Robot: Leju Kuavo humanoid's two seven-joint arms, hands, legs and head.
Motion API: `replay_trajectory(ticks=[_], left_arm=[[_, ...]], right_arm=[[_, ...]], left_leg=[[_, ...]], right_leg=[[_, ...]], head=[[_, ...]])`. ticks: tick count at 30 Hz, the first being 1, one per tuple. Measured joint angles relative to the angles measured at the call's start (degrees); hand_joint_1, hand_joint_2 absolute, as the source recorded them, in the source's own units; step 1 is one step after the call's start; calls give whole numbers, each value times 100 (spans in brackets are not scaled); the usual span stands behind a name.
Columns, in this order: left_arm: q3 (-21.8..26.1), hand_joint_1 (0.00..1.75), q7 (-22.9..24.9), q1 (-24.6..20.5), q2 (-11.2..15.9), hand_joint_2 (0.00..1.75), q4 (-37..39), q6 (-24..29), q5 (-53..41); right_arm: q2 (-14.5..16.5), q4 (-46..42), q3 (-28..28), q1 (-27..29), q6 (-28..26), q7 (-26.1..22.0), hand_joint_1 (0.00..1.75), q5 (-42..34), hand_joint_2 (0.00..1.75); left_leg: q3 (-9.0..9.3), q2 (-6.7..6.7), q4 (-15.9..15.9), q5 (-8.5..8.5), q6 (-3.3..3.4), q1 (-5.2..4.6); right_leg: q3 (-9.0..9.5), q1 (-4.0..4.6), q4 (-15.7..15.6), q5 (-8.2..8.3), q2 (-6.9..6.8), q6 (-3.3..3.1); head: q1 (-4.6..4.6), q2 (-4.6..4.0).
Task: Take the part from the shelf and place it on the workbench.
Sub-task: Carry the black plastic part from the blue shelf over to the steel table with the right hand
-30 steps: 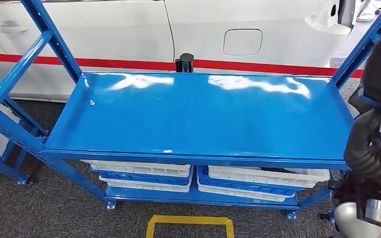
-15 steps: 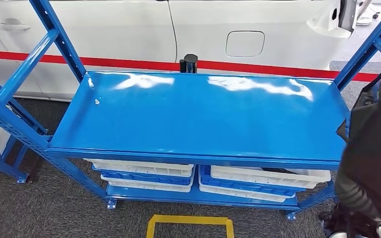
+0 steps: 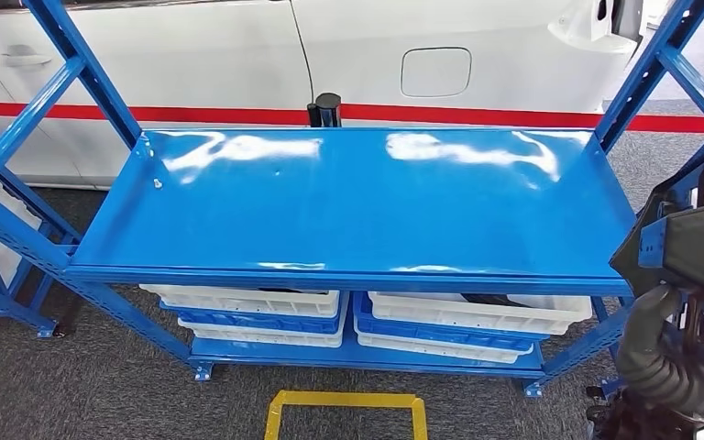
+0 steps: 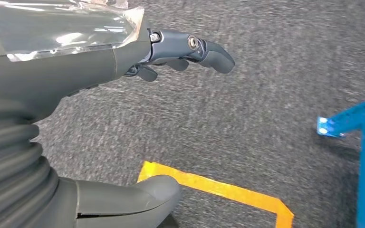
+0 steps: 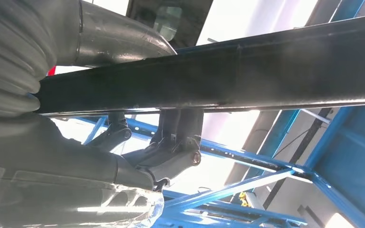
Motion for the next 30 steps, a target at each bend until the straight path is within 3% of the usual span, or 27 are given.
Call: replay_trajectory(ticks=[1, 2, 3, 5, 7, 8, 11, 13, 15, 16, 17, 18, 19, 21, 23, 26, 28, 30], left_arm=[[6, 0, 0, 2, 2, 175, 0, 1, 0], [11, 0, 0, 3, 4, 175, 0, 2, 0], [14, 0, 0, 3, 7, 175, 0, 3, 0], [17, 0, 0, -1, 13, 175, 0, 3, 0], [19, 0, 0, -10, 22, 175, 0, 4, -1], [23, 0, 0, -14, 28, 175, 0, 7, -1], [58, 0, 1, -15, 34, 175, 1, 22, 1], [80, 0, 1, -16, 35, 175, 1, 32, 1], [93, 0, 0, -16, 33, 175, 1, 37, 0], [99, 0, 0, -14, 29, 175, 1, 36, -1], [104, 0, 0, -13, 24, 175, 2, 35, -3], [108, 0, 0, -12, 21, 175, 2, 32, -8], [111, 0, 0, -11, 18, 175, 2, 27, -16], [118, 0, 0, -11, 19, 175, 1, 10, -37], [126, 0, -2, -11, 22, 175, 1, -1, -50], [146, 0, -4, -5, 28, 175, 1, -1, -52], [157, 0, -4, 1, 34, 175, 2, -2, -54], [160, 0, -4, 5, 32, 175, 2, -7, -57]], right_arm=[[4, 0, -1, 21, -3, -7, 175, -20, 175], [8, 0, -2, 42, -3, -14, 175, -39, 175], [13, 0, -4, 59, -3, -20, 175, -55, 175], [19, -1, -9, 73, -3, -27, 175, -69, 175], [23, -3, -16, 79, -3, -32, 175, -71, 175], [27, -3, -19, 83, -1, -33, 175, -72, 175], [37, -2, -28, 99, 25, -31, 175, -72, 175], [37, 1, -36, 107, 60, -9, 175, -72, 175], [36, 17, -38, 120, 120, 40, 175, -82, 175], [36, 30, -39, 136, 156, 68, 175, -92, 175], [38, 46, -41, 155, 194, 94, 175, -105, 175], [39, 61, -42, 175, 235, 120, 175, -118, 175], [42, 74, -43, 193, 279, 144, 175, -130, 175], [44, 96, -45, 216, 350, 190, 175, -140, 175], [45, 112, -48, 243, 387, 214, 175, -138, 175], [49, 133, -50, 281, 412, 221, 175, -138, 175], [52, 140, -50, 287, 444, 233, 175, -140, 175], [60, 145, -52, 312, 511, 268, 175, -154, 175]], left_leg=[[-91, 0, 275, -111, 10, 0], [-95, 0, 373, -116, 31, -2], [28, -1, 226, -7, 67, -10], [516, -4, -526, 281, 181, -47], [875, 7, -1115, 451, 252, -100], [925, 13, -1225, 471, 264, -127], [847, 29, -1313, 621, 297, -147], [748, 53, -1391, 771, 347, -123], [604, 74, -1397, 889, 368, -128], [524, 83, -1393, 945, 363, -129], [454, 92, -1388, 1001, 354, -128], [389, 98, -1378, 1054, 338, -124], [334, 101, -1364, 1097, 318, -116], [234, 99, -1301, 1161, 266, -119], [159, 96, -1236, 1216, 205, -143], [98, 83, -1188, 1254, 120, -134], [-17, 60, -920, 932, 58, -104], [-219, 39, -260, 376, -3, -76]], right_leg=[[-49, 30, 2, 32, -6, -33], [-91, 57, 3, 63, -10, -54], [-127, 81, 3, 95, -10, -63], [-172, 112, 2, 153, -7, -57], [-191, 132, -6, 215, -11, -7], [-196, 127, -11, 248, -19, 27], [-246, 113, -2, 288, -41, 132], [-387, 117, 306, 0, -45, 108], [-601, 110, 1017, -478, -44, 71], [-669, 106, 1359, -631, -44, 92], [-656, 100, 1551, -676, -44, 145], [-538, 90, 1530, -623, -45, 216], [-311, 76, 1286, -511, -46, 287], [318, 50, 429, -370, -47, 366], [674, 64, -146, -409, -39, 326], [603, 52, -226, -395, -35, 178], [513, 17, -235, -307, -48, 34], [411, 29, -229, -206, -62, -58]], head=[[-4, 0], [-4, 0], [-5, 0], [-5, 0], [1, 0], [0, 0], [-7, 0], [10, 0], [26, 0], [29, 0], [28, 0], [29, 0], [29, 0], [36, 0], [39, 0], [35, 0], [21, 0], [5, 0]])
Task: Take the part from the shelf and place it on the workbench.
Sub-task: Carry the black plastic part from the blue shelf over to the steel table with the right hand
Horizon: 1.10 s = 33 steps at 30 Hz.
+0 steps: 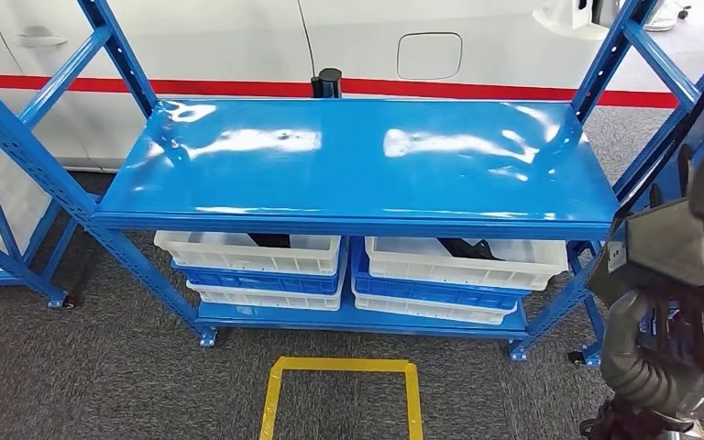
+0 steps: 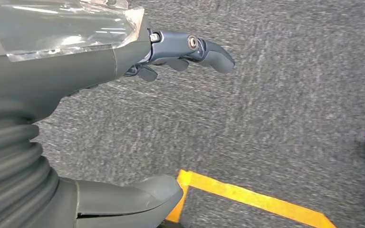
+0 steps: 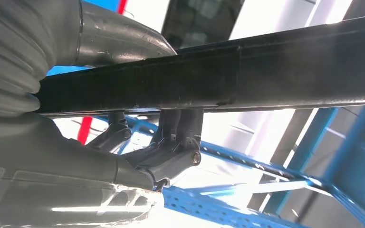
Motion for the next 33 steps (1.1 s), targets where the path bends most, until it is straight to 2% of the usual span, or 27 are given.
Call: replay_trajectory(ticks=[1, 2, 3, 4, 5, 7, 8, 9, 11, 12, 13, 14, 15, 16, 17, 18, 19, 20, 21, 22, 23, 24, 25, 28, 29, 32, 33], left_arm=[[5, 0, 1, 0, -1, 175, 0, -3, -2], [14, 0, 3, 1, -1, 175, 0, -3, -2], [27, 0, 4, 1, -2, 175, 0, 2, -1], [42, 0, 6, 2, -2, 175, 0, 10, -1], [59, 0, 7, 1, -3, 175, -1, 22, 0], [81, 0, 6, -4, -4, 175, -2, 43, 3], [88, 0, 5, -5, -8, 175, -2, 51, 4], [92, 0, 5, -4, -13, 175, -2, 58, 5], [99, 0, 4, -1, -36, 175, -1, 77, 7], [104, 0, 4, -1, -47, 175, 0, 84, 10], [113, 0, 4, -2, -56, 175, 0, 90, 18], [129, 0, 4, -1, -63, 175, 0, 93, 30], [150, 0, 4, 2, -66, 175, 0, 94, 43], [171, 0, 4, 7, -70, 175, 1, 93, 55], [189, 0, 4, 12, -76, 175, 1, 92, 62], [202, 0, 4, 15, -80, 175, 2, 92, 65], [212, 0, 4, 17, -84, 175, 2, 92, 66], [222, 0, 4, 17, -85, 175, 2, 92, 67], [231, 0, 4, 17, -87, 175, 2, 92, 67], [237, 0, 4, 16, -89, 175, 2, 92, 68], [241, 0, 4, 16, -91, 175, 2, 92, 68], [243, 0, 4, 17, -93, 175, 2, 92, 68], [243, 0, 4, 16, -95, 175, 2, 92, 68], [244, 0, 4, 18, -95, 175, 2, 93, 69], [251, 0, 4, 24, -92, 175, 3, 95, 71], [275, 0, 3, 42, -87, 175, 7, 107, 75], [278, 0, 4, 42, -89, 175, 7, 111, 75]], right_arm=[[7, 7, -2, 29, 38, 21, 175, -10, 175], [15, 14, -5, 66, 78, 41, 175, -21, 175], [25, 23, -11, 111, 111, 61, 175, -26, 175], [38, 32, -22, 157, 146, 80, 175, -28, 175], [53, 38, -40, 193, 175, 98, 175, -26, 175], [81, 45, -83, 238, 233, 121, 175, -43, 175], [93, 48, -100, 241, 274, 126, 175, -83, 175], [108, 56, -112, 239, 328, 128, 175, -136, 175], [143, 90, -135, 227, 431, 128, 175, -219, 175], [160, 112, -145, 224, 466, 127, 175, -231, 175], [172, 135, -156, 224, 490, 123, 175, -233, 175], [182, 162, -166, 226, 511, 111, 175, -242, 175], [191, 187, -172, 232, 526, 95, 175, -260, 175], [198, 212, -178, 242, 536, 74, 175, -282, 175], [205, 237, -181, 254, 541, 56, 175, -302, 175], [210, 257, -184, 262, 541, 44, 175, -313, 175], [215, 273, -187, 269, 541, 35, 175, -319, 175], [220, 285, -190, 271, 541, 29, 175, -320, 175], [223, 292, -193, 268, 541, 25, 175, -320, 175], [227, 295, -196, 267, 541, 20, 175, -320, 175], [229, 298, -201, 269, 542, 14, 175, -323, 175], [231, 301, -205, 272, 543, 9, 175, -326, 175], [232, 303, -208, 276, 543, 4, 175, -328, 175], [235, 307, -215, 285, 540, -2, 175, -332, 175], [238, 312, -220, 291, 525, -20, 175, -316, 175], [257, 341, -228, 306, 410, -82, 175, -212, 175], [263, 351, -228, 308, 379, -86, 175, -197, 175]], left_leg=[[-75, -7, 341, -177, -24, 15], [-94, -11, 570, -236, -41, 28], [-11, -13, 594, -166, -49, 39], [185, -13, 397, -17, -49, 49], [472, -17, 24, 131, -39, 57], [1011, -39, -770, 248, -8, 50], [1139, -50, -998, 234, 10, 35], [1165, -56, -1085, 214, 35, 11], [1081, -38, -1119, 287, 139, -12], [1031, -24, -1135, 342, 211, -15], [972, -7, -1155, 405, 278, -11], [906, 9, -1161, 466, 325, -10], [828, 14, -1159, 522, 352, -20], [757, 23, -1155, 583, 363, -30], [680, 30, -1150, 647, 365, -42], [608, 34, -1141, 707, 362, -53], [538, 37, -1130, 762, 356, -60], [466, 37, -1113, 812, 344, -65], [407, 35, -1091, 854, 325, -74], [360, 34, -1067, 894, 301, -85], [328, 33, -1050, 936, 275, -97], [309, 32, -1039, 967, 254, -108], [300, 32, -1035, 991, 240, -114], [298, 32, -1039, 1020, 225, -111], [259, 21, -959, 913, 186, -97], [-74, -16, 271, -18, 2, -2], [-94, -17, 602, -144, -33, 28]], right_leg=[[-59, 6, 5, 55, -5, -14], [-115, 11, 11, 108, -8, -10], [-175, 10, 18, 154, -8, 8], [-229, 7, 26, 194, -8, 30], [-269, 2, 37, 226, -7, 59], [-332, 14, 56, 288, -7, 129], [-350, 21, 60, 323, -8, 171], [-365, 23, 53, 362, -10, 219], [-398, 14, 52, 412, -12, 308], [-449, 13, 116, 346, -11, 318], [-525, 16, 274, 199, -10, 300], [-634, 15, 572, -45, -9, 255], [-752, 21, 940, -298, -7, 221], [-843, 23, 1321, -495, -6, 215], [-881, 27, 1611, -598, -4, 239], [-823, 30, 1698, -570, -4, 290], [-667, 32, 1584, -468, -4, 345], [-400, 36, 1252, -342, -4, 383], [-75, 46, 800, -264, -5, 387], [223, 69, 351, -246, -4, 358], [424, 91, 21, -264, -2, 319], [518, 111, -155, -299, 0, 285], [528, 125, -208, -312, 2, 267], [489, 129, -189, -302, 2, 253], [442, 105, -185, -251, -5, 188], [120, 39, -168, 56, -36, -19], [16, 40, -154, 136, -39, -17]], head=[[-2, 0], [-1, 0], [-2, 0], [-3, 0], [-4, 0], [-5, 0], [-4, 0], [-3, 0], [-2, 0], [2, 0], [12, 0], [24, 0], [33, 0], [42, 0], [43, 0], [44, 0], [45, 0], [44, 0], [45, 0], [44, 0], [37, 0], [31, 0], [24, 0], [21, 0], [16, 0], [-14, 0], [-17, 0]])
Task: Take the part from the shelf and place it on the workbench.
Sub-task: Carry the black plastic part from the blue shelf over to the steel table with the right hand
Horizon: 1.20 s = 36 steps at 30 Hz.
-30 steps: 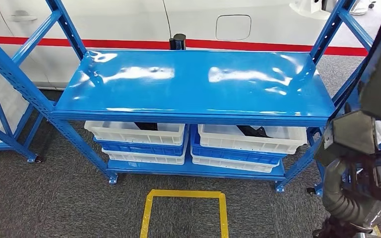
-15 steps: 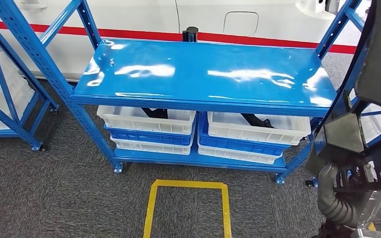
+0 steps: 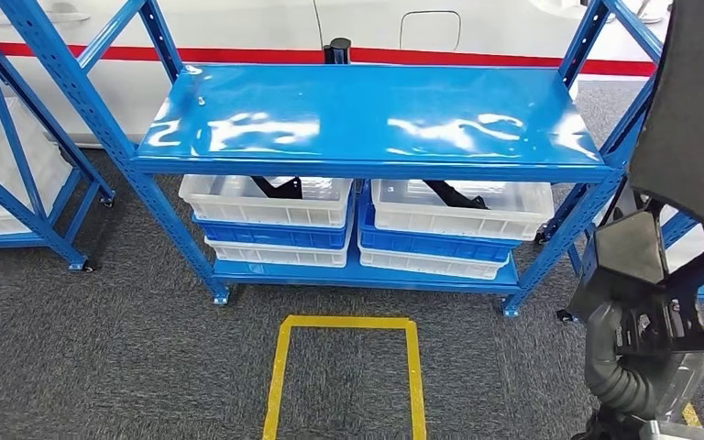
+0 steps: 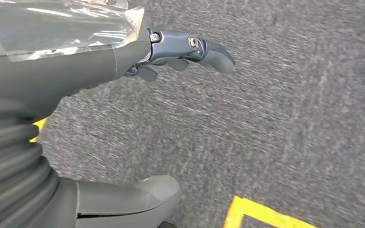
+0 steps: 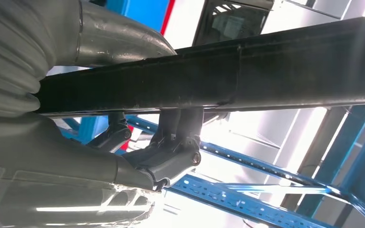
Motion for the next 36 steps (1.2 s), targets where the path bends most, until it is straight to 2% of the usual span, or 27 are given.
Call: replay_trajectory(ticks=[1, 3, 5, 6, 8, 9, 10, 11, 13, 14, 15, 16, 18, 20, 21, 22, 24, 25, 26, 27, 29, 30, 31, 32, 33, 34, 36], left_arm=[[4, 0, 1, -1, 0, 175, 0, 3, 0], [22, 0, 1, -10, -1, 175, -1, 7, 0], [48, 0, 1, -24, -1, 175, -1, 11, 0], [58, 0, 1, -29, -1, 175, -1, 12, -1], [68, 0, 1, -29, 1, 175, 0, 13, -4], [72, 0, 1, -28, 1, 175, 1, 14, -6], [75, 0, 1, -26, 3, 175, 1, 15, -8], [79, 0, 2, -25, 5, 175, 1, 17, -10], [85, 0, 5, -26, 8, 175, 1, 27, -20], [89, 0, 7, -25, 7, 175, 2, 34, -24], [93, 0, 9, -24, 4, 175, 2, 43, -27], [98, 0, 11, -23, 2, 175, 2, 50, -29], [106, 0, 14, -23, 1, 175, 2, 55, -32], [109, 0, 14, -24, 1, 175, 1, 55, -35], [110, 0, 14, -24, 0, 175, 0, 56, -37], [111, 0, 14, -22, 0, 175, 0, 56, -39], [117, 0, 13, -10, 7, 175, 1, 57, -43], [122, 0, 12, -4, 12, 175, 2, 57, -44], [127, 0, 11, 4, 16, 175, 2, 56, -44], [132, 0, 12, 9, 16, 175, 2, 56, -44], [137, 0, 12, 21, 14, 175, 2, 55, -43], [139, 0, 12, 25, 13, 175, 2, 55, -43], [141, 0, 11, 27, 13, 175, 2, 55, -43], [142, 0, 11, 28, 13, 175, 2, 55, -44], [143, 0, 11, 28, 14, 175, 2, 55, -44], [143, 0, 11, 28, 15, 175, 2, 55, -44], [143, 0, 10, 21, 18, 175, 1, 54, -46]], right_arm=[[2, 10, 0, 0, -14, 0, 175, -3, 175], [7, 24, 1, -5, -35, 3, 175, -24, 175], [11, 26, 1, -19, -44, 9, 175, -48, 175], [16, 26, 3, -27, -45, 12, 175, -55, 175], [29, 26, 5, -34, -46, 15, 175, -60, 175], [35, 25, 6, -32, -48, 11, 175, -57, 175], [40, 24, 5, -28, -51, 3, 175, -54, 175], [44, 23, 4, -22, -56, -8, 175, -45, 175], [52, 21, 0, 1, -63, -41, 175, -33, 175], [55, 21, -1, 19, -63, -61, 175, -34, 175], [57, 21, -2, 39, -60, -85, 175, -44, 175], [57, 21, -3, 58, -56, -108, 175, -63, 175], [57, 21, -4, 81, -46, -143, 175, -104, 175], [57, 11, -4, 87, -41, -162, 175, -125, 175], [58, 4, -5, 91, -41, -170, 175, -128, 175], [57, -3, -6, 102, -41, -180, 175, -131, 175], [58, -7, -8, 139, -41, -206, 175, -143, 175], [58, -8, -9, 157, -41, -219, 175, -149, 175], [59, -9, -9, 180, -43, -231, 175, -157, 175], [61, -15, -9, 207, -46, -243, 175, -162, 175], [68, -32, -9, 274, -55, -266, 175, -167, 175], [74, -40, -9, 305, -57, -273, 175, -164, 175], [80, -47, -9, 331, -59, -279, 175, -160, 175], [85, -51, -9, 352, -60, -282, 175, -155, 175], [89, -57, -9, 370, -60, -284, 175, -151, 175], [92, -65, -9, 383, -61, -286, 175, -149, 175], [98, -87, -9, 397, -61, -287, 175, -148, 175]], left_leg=[[114, 1, -18, 121, -18, 23], [606, -4, -580, 414, -33, 63], [1099, -26, -1298, 450, -11, 60], [1220, -39, -1513, 401, 9, 45], [1186, -42, -1620, 382, 98, 23], [1134, -29, -1639, 414, 158, 21], [1070, -13, -1656, 464, 232, 25], [998, 3, -1669, 530, 296, 28], [846, 26, -1667, 655, 354, 3], [766, 34, -1664, 719, 359, -10], [687, 44, -1661, 783, 359, -21], [615, 51, -1657, 845, 354, -29], [490, 57, -1646, 967, 325, -35], [401, 56, -1619, 1071, 272, -59], [378, 57, -1611, 1120, 245, -70], [363, 57, -1608, 1168, 216, -78], [337, 45, -1603, 1230, 161, -66], [316, 33, -1585, 1212, 137, -57], [276, 19, -1500, 1079, 113, -48], [220, 9, -1321, 842, 90, -34], [69, 1, -681, 256, 34, -17], [7, 0, -328, 65, 13, -7], [-4, 0, -82, 9, -1, 1], [77, 1, -25, 81, -6, 7], [261, 1, -185, 226, -2, 13], [534, -2, -530, 368, 10, 17], [1056, -22, -1295, 423, 54, 10]], right_leg=[[-73, -5, 21, 50, 1, 19], [-220, -22, 97, 122, 4, 75], [-336, -16, 182, 175, 1, 148], [-375, -11, 207, 206, -5, 194], [-440, -2, 226, 279, -14, 299], [-489, -4, 264, 257, -12, 325], [-564, -1, 377, 150, -7, 319], [-660, 2, 597, -46, -2, 284], [-879, 4, 1300, -528, 14, 208], [-940, 8, 1642, -676, 20, 208], [-931, 10, 1851, -709, 26, 240], [-826, 11, 1868, -638, 29, 293], [-310, 11, 1283, -389, 29, 380], [318, 42, 384, -356, 33, 347], [481, 61, 104, -400, 37, 304], [542, 85, -29, -434, 42, 260], [453, 45, -25, -390, 38, 163], [424, 21, -16, -357, 30, 121], [379, -7, -19, -312, 21, 63], [331, -11, -17, -265, 12, 17], [198, 10, -11, -151, 1, -53], [132, 20, -1, -93, -2, -58], [63, 27, 17, -39, -3, -49], [-14, 30, 47, 6, -2, -32], [-89, 30, 86, 44, 1, -14], [-162, 28, 131, 71, 3, 7], [-266, 43, 199, 120, 4, 65]], head=[[-1, 0], [-3, 0], [-7, 0], [-10, 0], [-4, 0], [1, 0], [15, 0], [28, 0], [46, 0], [48, 0], [49, 0], [49, 0], [49, 0], [45, 0], [42, 0], [36, 0], [29, 0], [26, 0], [17, 0], [3, 0], [-23, 0], [-26, 0], [-25, 0], [-27, 0], [-27, 0], [-29, 0], [-27, 0]])
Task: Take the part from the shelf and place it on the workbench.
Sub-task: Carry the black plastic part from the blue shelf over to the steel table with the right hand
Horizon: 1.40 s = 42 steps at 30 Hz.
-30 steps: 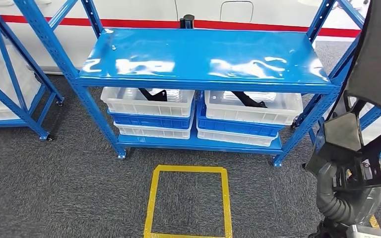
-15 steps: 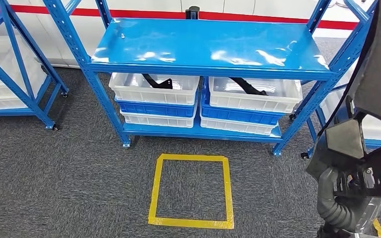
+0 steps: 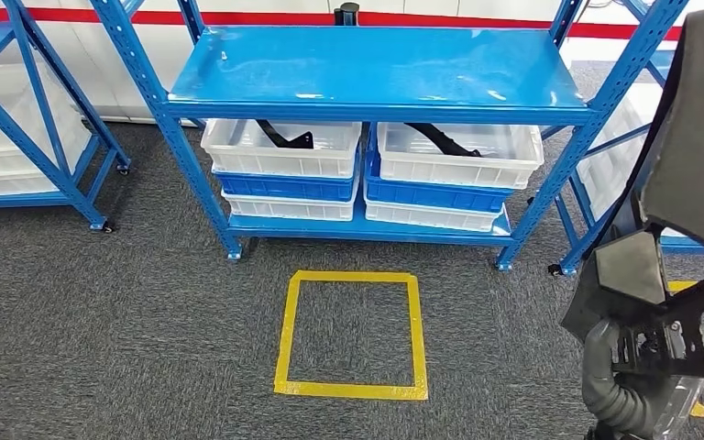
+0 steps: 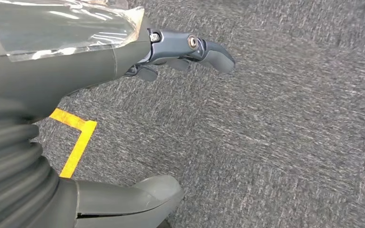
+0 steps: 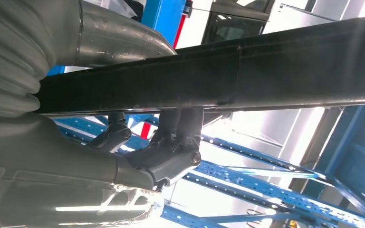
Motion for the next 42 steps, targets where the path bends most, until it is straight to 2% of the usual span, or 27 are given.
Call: replay_trajectory(ticks=[2, 4, 5, 6, 8, 9, 10, 11, 12, 14, 16, 18, 20, 21, 23, 24, 25, 26, 27, 30, 32, 35, 37, 39, 40, 41, 42], left_arm=[[0, 0, -2, 0, 2, 175, -1, -1, -14], [2, 0, -3, 4, 1, 175, 1, -1, -28], [4, 0, -3, 4, 0, 175, 0, -1, -31], [8, 0, -3, -1, 3, 175, 0, -1, -32], [26, 0, -3, -8, 10, 175, -1, 2, -36], [40, 0, -3, -11, 14, 175, -1, 4, -38], [56, 0, -3, -10, 14, 175, -1, 7, -39], [70, 0, -3, -10, 13, 175, -1, 9, -40], [81, 0, -3, -10, 10, 175, -1, 12, -40], [96, 0, -3, -10, 6, 175, -2, 17, -43], [103, 0, -3, -10, 3, 175, -2, 26, -47], [107, 0, -3, -5, 1, 175, -2, 36, -48], [116, 0, -3, 7, 2, 175, -1, 42, -48], [124, 0, -3, 12, 1, 175, -1, 43, -48], [140, 0, -3, 16, -2, 175, -1, 45, -48], [147, 0, -3, 17, -4, 175, -1, 45, -48], [152, 0, -2, 17, -5, 175, -1, 45, -48], [157, 0, -2, 18, -5, 175, -1, 46, -48], [165, 0, -1, 19, -5, 175, -2, 48, -48], [193, 0, 8, 18, -5, 175, -5, 56, -51], [215, 0, 16, 22, -5, 175, -6, 62, -67], [242, 0, 23, 31, -10, 175, -6, 68, -86], [247, 0, 26, 32, -13, 175, -8, 79, -91], [254, 0, 28, 32, -11, 175, -10, 106, -96], [263, 0, 35, 32, -15, 175, -10, 126, -97], [276, 0, 47, 32, -20, 175, -10, 146, -98], [296, 0, 67, 32, -24, 175, -10, 167, -98]], right_arm=[[6, -16, 1, 3, 11, 1, 175, 1, 175], [10, -30, 1, 11, 39, 6, 175, -7, 175], [13, -37, -1, 15, 60, 8, 175, -15, 175], [13, -44, -3, 18, 85, 9, 175, -22, 175], [15, -48, -4, 14, 142, 11, 175, -30, 175], [16, -48, -5, 11, 171, 14, 175, -31, 175], [19, -46, -4, 4, 195, 17, 175, -30, 175], [20, -44, -3, -10, 215, 21, 175, -28, 175], [21, -43, -2, -30, 227, 25, 175, -26, 175], [23, -41, 0, -84, 234, 35, 175, -24, 175], [28, -41, 2, -125, 242, 49, 175, -20, 175], [32, -40, 3, -143, 255, 57, 175, -17, 175], [36, -40, 3, -155, 272, 60, 175, -18, 175], [38, -40, 3, -159, 279, 61, 175, -18, 175], [40, -40, 3, -167, 287, 62, 175, -17, 175], [43, -39, 3, -168, 290, 63, 175, -17, 175], [46, -39, 3, -169, 292, 63, 175, -16, 175], [50, -38, 3, -168, 295, 63, 175, -16, 175], [52, -38, 3, -167, 297, 64, 175, -16, 175], [61, -39, 3, -160, 305, 62, 175, -16, 175], [69, -40, 4, -163, 314, 55, 175, -23, 175], [78, -40, 7, -156, 318, 39, 175, -43, 175], [83, -40, 8, -147, 313, 33, 175, -48, 175], [87, -40, 9, -137, 310, 30, 175, -39, 175], [91, -40, 10, -128, 312, 30, 175, -35, 175], [94, -39, 11, -120, 318, 31, 175, -30, 175], [98, -37, 14, -115, 327, 33, 175, -22, 175]], left_leg=[[163, -17, -325, -70, 56, -36], [80, 3, -370, 11, 156, -50], [26, 17, -395, 71, 216, -47], [-44, 36, -422, 142, 272, -37], [-197, 61, -440, 273, 333, -36], [-272, 75, -435, 338, 343, -40], [-345, 83, -429, 399, 341, -44], [-419, 91, -422, 460, 331, -44], [-487, 95, -413, 516, 315, -40], [-621, 95, -377, 614, 263, -38], [-705, 89, -339, 706, 195, -51], [-740, 79, -337, 804, 135, -56], [-784, 58, -294, 761, 74, -36], [-838, 43, -151, 593, 42, -24], [-1035, 22, 496, 32, -11, -5], [-1142, 19, 917, -224, -32, 1], [-1202, 18, 1244, -361, -47, 4], [-1175, 18, 1386, -372, -56, 8], [-1040, 19, 1304, -284, -59, 13], [-252, -5, 177, 47, -34, 31], [-17, -35, -244, 66, -3, 11], [-74, -19, -310, 122, 95, -6], [-166, 13, -346, 215, 226, 5], [-286, 35, -343, 306, 294, -14], [-349, 44, -340, 355, 304, -26], [-411, 51, -335, 403, 304, -35], [-476, 57, -328, 452, 299, -41]], right_leg=[[-44, 11, 16, 65, -7, 88], [-89, 8, 22, 120, -7, 171], [-144, 12, 79, 68, -1, 181], [-232, 19, 236, -82, 8, 164], [-455, 23, 856, -561, 23, 97], [-547, 18, 1233, -764, 27, 93], [-578, 11, 1513, -860, 29, 124], [-521, -1, 1623, -838, 29, 187], [-365, -19, 1518, -727, 29, 264], [214, -63, 724, -492, 30, 382], [674, -49, -42, -478, 50, 343], [723, -9, -218, -505, 68, 244], [635, -54, -192, -434, 56, 135], [594, -76, -195, -389, 44, 62], [502, -82, -191, -297, 19, -42], [449, -76, -180, -250, 10, -64], [392, -70, -161, -208, 4, -62], [331, -70, -138, -171, 2, -51], [265, -75, -111, -139, 2, -32], [121, -77, -25, -84, 4, 35], [56, -52, 13, -37, -1, 107], [-38, -43, 57, -19, 4, 223], [-215, -34, 411, -301, 17, 185], [-464, -33, 1131, -726, 27, 118], [-543, -33, 1461, -860, 29, 126], [-547, -33, 1642, -897, 30, 160], [-446, -34, 1614, -832, 30, 213]], head=[[4, 0], [4, 0], [6, 0], [23, 0], [61, 0], [76, 0], [79, 0], [79, 0], [80, 0], [84, 0], [79, 0], [62, 0], [48, 0], [39, 0], [24, 0], [20, 0], [19, 0], [19, 0], [18, 0], [12, 0], [12, 0], [16, 0], [36, 0], [55, 0], [56, 0], [56, 0], [56, 0]])
